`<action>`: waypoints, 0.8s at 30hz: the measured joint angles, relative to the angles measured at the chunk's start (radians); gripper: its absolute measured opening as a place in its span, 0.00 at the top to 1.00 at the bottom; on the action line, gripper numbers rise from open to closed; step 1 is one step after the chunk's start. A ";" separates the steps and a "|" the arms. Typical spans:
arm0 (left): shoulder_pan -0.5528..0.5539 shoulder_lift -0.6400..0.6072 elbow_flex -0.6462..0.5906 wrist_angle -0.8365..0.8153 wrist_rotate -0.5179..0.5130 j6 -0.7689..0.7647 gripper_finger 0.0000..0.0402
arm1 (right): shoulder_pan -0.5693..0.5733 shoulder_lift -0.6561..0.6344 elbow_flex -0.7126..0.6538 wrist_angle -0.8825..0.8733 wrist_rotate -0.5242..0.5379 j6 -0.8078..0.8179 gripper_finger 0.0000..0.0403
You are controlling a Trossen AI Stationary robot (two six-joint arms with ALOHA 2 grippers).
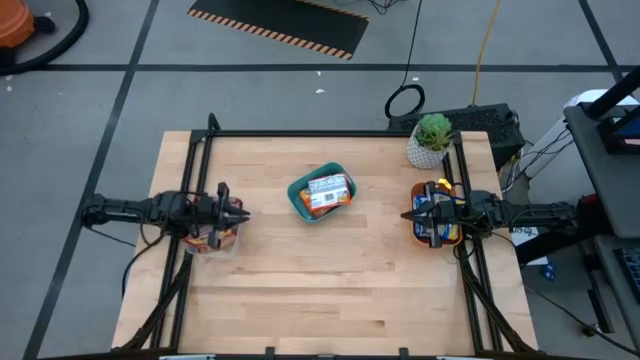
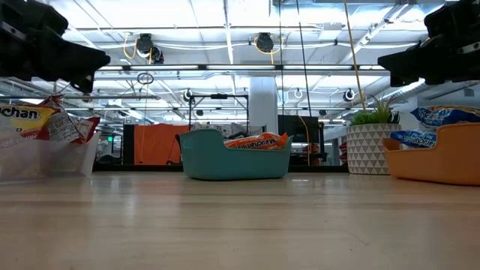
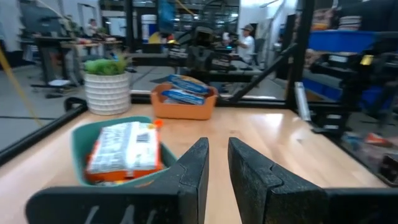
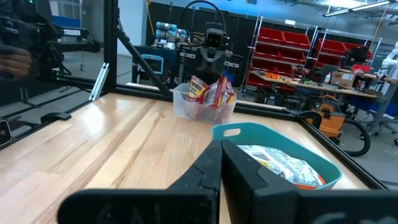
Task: Sort Maruchan noodles
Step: Return to Home Position
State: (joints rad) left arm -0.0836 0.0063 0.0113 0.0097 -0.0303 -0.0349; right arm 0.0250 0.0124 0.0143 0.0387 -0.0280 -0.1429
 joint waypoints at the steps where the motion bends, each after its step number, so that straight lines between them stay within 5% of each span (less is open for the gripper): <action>1: -0.017 0.000 0.000 0.000 -0.003 -0.001 0.84 | 0.000 0.000 0.000 0.000 0.000 0.000 0.99; 7: -0.084 0.000 0.000 0.013 -0.084 0.032 0.84 | 0.000 0.000 0.000 0.000 0.000 0.000 0.99; 24: -0.036 0.060 0.000 0.012 -0.076 0.082 0.84 | 0.000 0.000 0.000 0.001 0.000 0.000 0.99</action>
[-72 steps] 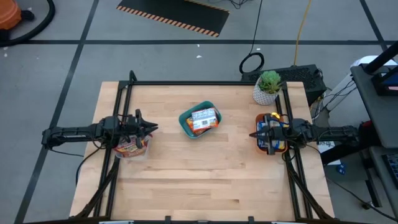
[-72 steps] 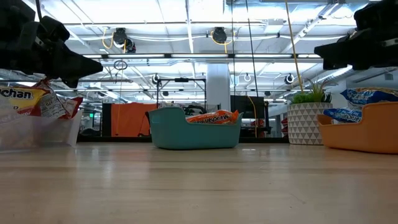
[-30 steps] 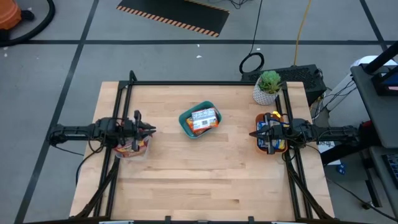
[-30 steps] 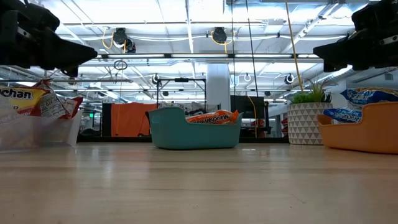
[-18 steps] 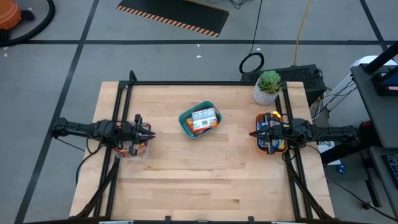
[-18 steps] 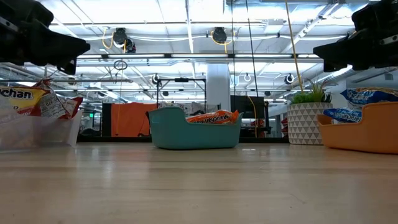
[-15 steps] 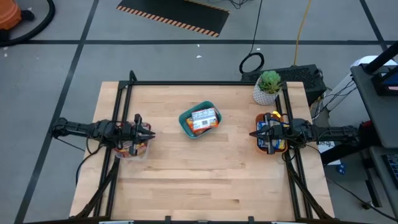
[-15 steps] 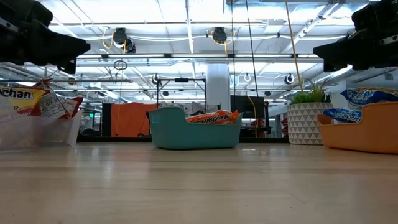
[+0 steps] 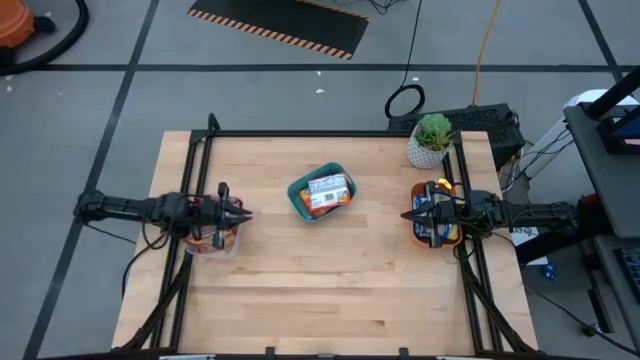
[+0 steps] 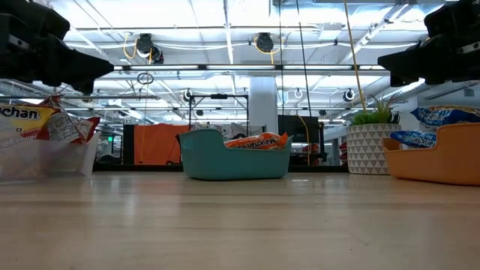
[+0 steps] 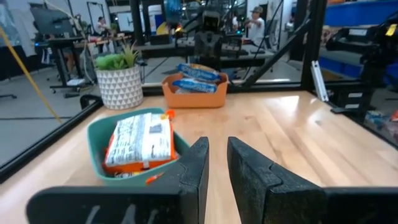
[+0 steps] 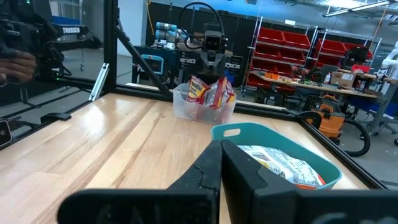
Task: Sort Maruchan noodles
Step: Return to Home Position
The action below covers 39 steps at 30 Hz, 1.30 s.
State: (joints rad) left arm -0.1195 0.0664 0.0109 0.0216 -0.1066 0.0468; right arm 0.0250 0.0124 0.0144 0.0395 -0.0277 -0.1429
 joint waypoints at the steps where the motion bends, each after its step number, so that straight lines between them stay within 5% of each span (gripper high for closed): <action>1: 0.006 0.007 0.000 0.000 0.000 -0.003 0.84 | 0.000 0.000 0.000 0.000 0.000 0.000 0.99; 14: 0.020 0.020 -0.002 0.111 -0.057 0.065 0.84 | 0.000 0.000 0.000 0.000 0.000 0.000 0.99; 18: 0.020 -0.045 -0.002 0.035 -0.102 0.096 0.92 | 0.000 0.000 0.000 0.000 0.000 0.000 0.99; 21: 0.020 -0.062 -0.002 0.040 -0.101 0.105 0.98 | 0.000 0.000 0.000 0.000 0.000 0.000 0.99; 39: 0.020 -0.053 -0.002 0.084 -0.078 0.108 0.99 | 0.000 0.000 0.000 -0.005 0.001 0.000 0.99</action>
